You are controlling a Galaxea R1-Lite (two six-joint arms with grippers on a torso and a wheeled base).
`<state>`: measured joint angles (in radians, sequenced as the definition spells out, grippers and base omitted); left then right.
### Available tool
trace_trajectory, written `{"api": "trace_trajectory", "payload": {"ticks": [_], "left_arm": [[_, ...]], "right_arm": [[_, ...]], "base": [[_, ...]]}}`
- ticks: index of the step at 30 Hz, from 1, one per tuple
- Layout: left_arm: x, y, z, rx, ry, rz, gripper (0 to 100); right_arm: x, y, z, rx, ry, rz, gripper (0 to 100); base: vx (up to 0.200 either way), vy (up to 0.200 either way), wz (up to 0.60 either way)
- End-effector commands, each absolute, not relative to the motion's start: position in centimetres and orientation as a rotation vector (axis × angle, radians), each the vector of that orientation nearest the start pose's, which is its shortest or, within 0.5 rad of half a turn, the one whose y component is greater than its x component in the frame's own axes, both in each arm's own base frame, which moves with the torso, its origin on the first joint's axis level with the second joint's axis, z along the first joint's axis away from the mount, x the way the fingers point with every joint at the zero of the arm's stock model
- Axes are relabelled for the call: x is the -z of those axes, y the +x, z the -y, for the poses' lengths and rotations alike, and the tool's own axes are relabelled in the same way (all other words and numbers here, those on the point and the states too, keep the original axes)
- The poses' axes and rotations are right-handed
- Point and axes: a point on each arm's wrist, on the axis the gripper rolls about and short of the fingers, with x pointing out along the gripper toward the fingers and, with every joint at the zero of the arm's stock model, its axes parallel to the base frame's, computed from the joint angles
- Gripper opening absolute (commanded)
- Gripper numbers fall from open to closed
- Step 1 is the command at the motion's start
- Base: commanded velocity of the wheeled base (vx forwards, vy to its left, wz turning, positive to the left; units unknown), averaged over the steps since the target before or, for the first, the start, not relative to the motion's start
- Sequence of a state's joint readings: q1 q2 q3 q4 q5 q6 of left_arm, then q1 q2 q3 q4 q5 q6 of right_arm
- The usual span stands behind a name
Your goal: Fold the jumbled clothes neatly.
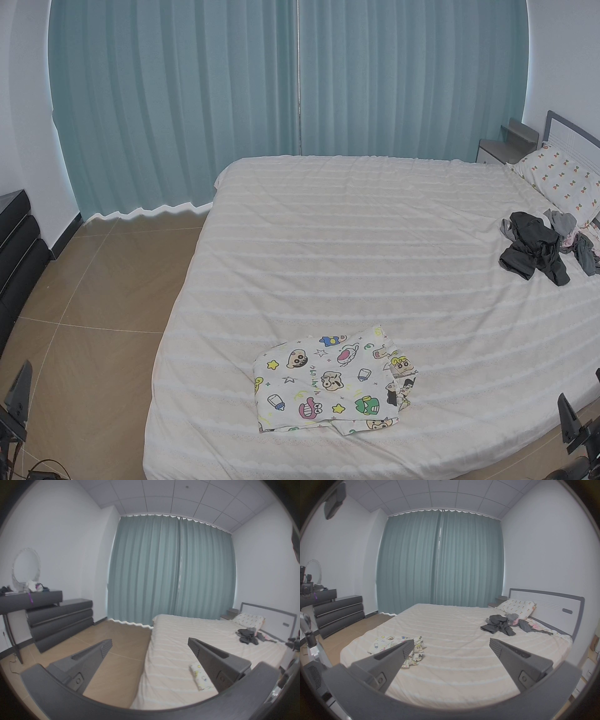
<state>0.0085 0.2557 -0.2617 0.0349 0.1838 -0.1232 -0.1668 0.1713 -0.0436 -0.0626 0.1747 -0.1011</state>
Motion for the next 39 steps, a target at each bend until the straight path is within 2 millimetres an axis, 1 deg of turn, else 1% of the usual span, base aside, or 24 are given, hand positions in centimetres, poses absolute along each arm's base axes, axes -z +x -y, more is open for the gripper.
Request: {"api": "trace_trajectory", "payload": {"ticks": [1, 5, 8, 9, 11, 14, 18, 19, 20, 21, 22, 23, 27, 29, 31, 34, 35, 36, 39], "left_arm": [[-12.6, -3.0, -0.2, -0.267, -0.093, 0.048, 100], [-9.8, -2.1, -0.3, -0.278, -0.069, -0.059, 100], [-8.3, -1.8, -0.3, -0.277, -0.042, -0.099, 100], [-8.3, -1.7, -0.3, -0.277, -0.043, -0.093, 100], [-8.5, -1.5, -0.3, -0.268, -0.042, -0.026, 100], [-8.5, -1.5, -0.2, -0.234, -0.035, -0.026, 100], [-8.5, -1.5, -0.1, -0.189, -0.006, -0.032, 100], [-8.5, -1.5, -0.1, -0.178, 0.002, -0.032, 100], [-8.5, -1.5, 0.0, -0.122, 0.047, -0.035, 100], [-8.5, -1.4, 0.0, -0.114, 0.054, -0.035, 100], [-8.4, -1.4, 0.2, -0.024, 0.114, -0.035, 100], [-8.4, -1.4, 0.3, 0.01, 0.129, -0.033, 100], [-8.4, -1.4, 0.4, 0.045, 0.085, -0.035, 100], [-8.4, -1.4, 0.5, 0.079, 0.041, -0.041, 100], [-8.3, -1.5, 0.5, 0.116, 0.032, -0.046, 100], [-8.4, -1.5, 0.6, 0.141, 0.029, -0.058, 100], [-8.4, -1.4, 0.6, 0.141, 0.029, -0.06, 100], [-8.4, -1.4, 0.6, 0.165, 0.028, -0.064, 100], [-8.4, -1.4, 0.6, 0.208, 0.028, -0.064, 100]], "right_arm": [[-8.6, -1.5, -0.8, -0.048, -0.078, -0.04, 100], [-8.5, -1.6, -1.0, -0.106, 0.005, -0.081, 100], [-8.5, -1.6, -1.0, -0.116, 0.039, -0.087, 100], [-8.5, -1.6, -1.0, -0.116, 0.04, -0.087, 100], [-8.5, -1.6, -1.0, -0.114, 0.04, -0.086, 100], [-8.5, -1.6, -1.0, -0.106, 0.022, -0.082, 100], [-8.5, -1.6, -0.9, -0.073, -0.14, -0.066, 100], [-8.6, -1.6, -0.9, -0.066, -0.156, -0.064, 100], [-8.6, -1.5, -0.8, -0.016, -0.205, -0.062, 100], [-8.6, -1.5, -0.7, -0.009, -0.21, -0.063, 100], [-8.6, -1.5, -0.5, 0.077, -0.264, -0.069, 100], [-8.6, -1.5, -0.5, 0.113, -0.275, -0.07, 100], [-8.6, -1.5, -0.5, 0.107, -0.259, -0.067, 100], [-8.6, -1.5, -0.5, 0.103, -0.191, -0.07, 100], [-8.6, -1.5, -0.5, 0.085, -0.177, -0.067, 100], [-8.5, -1.6, -0.8, -0.041, -0.164, -0.076, 100], [-8.5, -1.6, -0.9, -0.049, -0.163, -0.078, 100], [-8.6, -1.7, -1.0, -0.125, -0.152, -0.101, 100], [-8.6, -1.7, -1.1, -0.177, -0.144, -0.115, 100]], "base": [[0.0, 0.0, 0.0], [0.0, 0.0, 0.0], [0.0, 0.0, 0.0], [0.0, 0.0, 0.0], [0.0, 0.0, 0.0], [0.0, 0.0, 0.0], [0.0, 0.0, 0.0], [0.0, 0.0, 0.0], [0.0, 0.0, 0.0], [0.0, 0.0, 0.0], [0.0, 0.0, 0.0], [0.0, 0.0, 0.0], [0.0, 0.0, 0.0], [0.0, 0.0, 0.0], [0.0, 0.0, 0.0], [0.0, 0.0, 0.0], [0.0, 0.0, 0.0], [0.0, 0.0, 0.0], [0.0, 0.0, 0.0]]}}
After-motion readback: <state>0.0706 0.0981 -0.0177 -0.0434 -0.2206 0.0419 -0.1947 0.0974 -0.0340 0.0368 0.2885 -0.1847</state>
